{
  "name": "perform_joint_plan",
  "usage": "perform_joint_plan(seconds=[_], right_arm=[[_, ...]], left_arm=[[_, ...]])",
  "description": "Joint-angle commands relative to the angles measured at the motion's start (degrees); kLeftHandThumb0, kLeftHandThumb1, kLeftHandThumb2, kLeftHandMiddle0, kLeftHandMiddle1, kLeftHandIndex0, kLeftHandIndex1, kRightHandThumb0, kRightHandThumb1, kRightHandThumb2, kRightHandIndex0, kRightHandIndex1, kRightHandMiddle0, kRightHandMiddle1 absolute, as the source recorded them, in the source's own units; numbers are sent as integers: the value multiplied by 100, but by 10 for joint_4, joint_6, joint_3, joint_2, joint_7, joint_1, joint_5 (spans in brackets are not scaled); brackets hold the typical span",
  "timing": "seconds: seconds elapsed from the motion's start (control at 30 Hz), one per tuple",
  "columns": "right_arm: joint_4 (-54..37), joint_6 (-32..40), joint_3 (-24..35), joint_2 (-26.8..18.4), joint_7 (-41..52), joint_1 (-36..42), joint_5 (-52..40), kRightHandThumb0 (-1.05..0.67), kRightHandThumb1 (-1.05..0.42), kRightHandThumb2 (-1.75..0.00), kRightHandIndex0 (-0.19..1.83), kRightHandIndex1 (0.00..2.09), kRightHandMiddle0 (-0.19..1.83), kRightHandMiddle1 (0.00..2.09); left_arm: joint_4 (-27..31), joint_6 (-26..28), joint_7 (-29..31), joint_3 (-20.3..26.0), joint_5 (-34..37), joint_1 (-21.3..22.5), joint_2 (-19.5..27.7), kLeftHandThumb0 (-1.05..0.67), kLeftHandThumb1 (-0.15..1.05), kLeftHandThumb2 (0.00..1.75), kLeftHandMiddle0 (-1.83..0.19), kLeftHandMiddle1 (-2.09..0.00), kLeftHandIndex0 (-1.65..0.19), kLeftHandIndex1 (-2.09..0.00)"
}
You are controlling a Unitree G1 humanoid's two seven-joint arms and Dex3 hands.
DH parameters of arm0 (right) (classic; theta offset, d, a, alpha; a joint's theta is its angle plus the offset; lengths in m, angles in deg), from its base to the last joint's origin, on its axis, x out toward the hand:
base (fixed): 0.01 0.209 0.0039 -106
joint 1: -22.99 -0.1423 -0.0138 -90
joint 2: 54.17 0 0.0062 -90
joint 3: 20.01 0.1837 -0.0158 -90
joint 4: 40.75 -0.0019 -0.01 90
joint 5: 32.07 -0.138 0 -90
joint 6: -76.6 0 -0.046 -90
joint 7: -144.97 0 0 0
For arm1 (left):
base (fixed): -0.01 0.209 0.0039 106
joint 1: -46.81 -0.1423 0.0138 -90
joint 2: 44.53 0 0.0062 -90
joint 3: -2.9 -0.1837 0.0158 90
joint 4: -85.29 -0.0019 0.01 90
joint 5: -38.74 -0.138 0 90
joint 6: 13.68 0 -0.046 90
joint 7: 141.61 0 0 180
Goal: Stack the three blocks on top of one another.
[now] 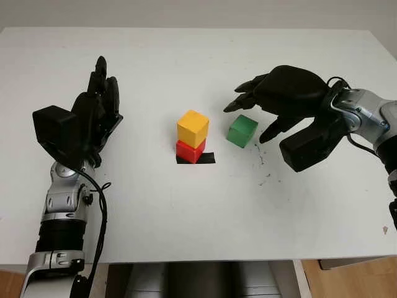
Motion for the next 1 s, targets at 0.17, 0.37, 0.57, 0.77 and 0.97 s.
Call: perform_joint_plan(seconds=[0.17, 0.37, 0.57, 0.77, 0.97], right_arm=[[20, -2, -15, 11, -34, 0, 5, -50, -76, -5, 50, 7, 64, 16], [25, -4, -32, 7, -73, -4, 26, -46, -77, -5, 55, 9, 72, 18], [34, -12, -48, 4, -121, -9, 49, -41, -79, -6, 59, 10, 84, 22], [51, -11, -66, 6, -161, -17, 71, -36, -83, -6, 66, 6, 72, 94], [58, -9, -79, 6, -178, -21, 86, -36, -84, -6, 65, 6, 69, 101]], left_arm=[[16, 6, 24, -1, 8, -13, 5, -81, 105, 68, 18, -5, 18, -4], [17, 5, 27, -3, 2, -16, 5, -80, 105, 67, 17, -6, 17, -5], [23, 7, 31, -1, 5, -19, 4, -80, 105, 67, 17, -6, 17, -5], [27, 10, 32, 2, 10, -21, 4, -80, 105, 66, 18, -5, 18, -5], [30, 14, 33, 0, 9, -23, 6, -79, 105, 66, 17, -5, 17, -5]])
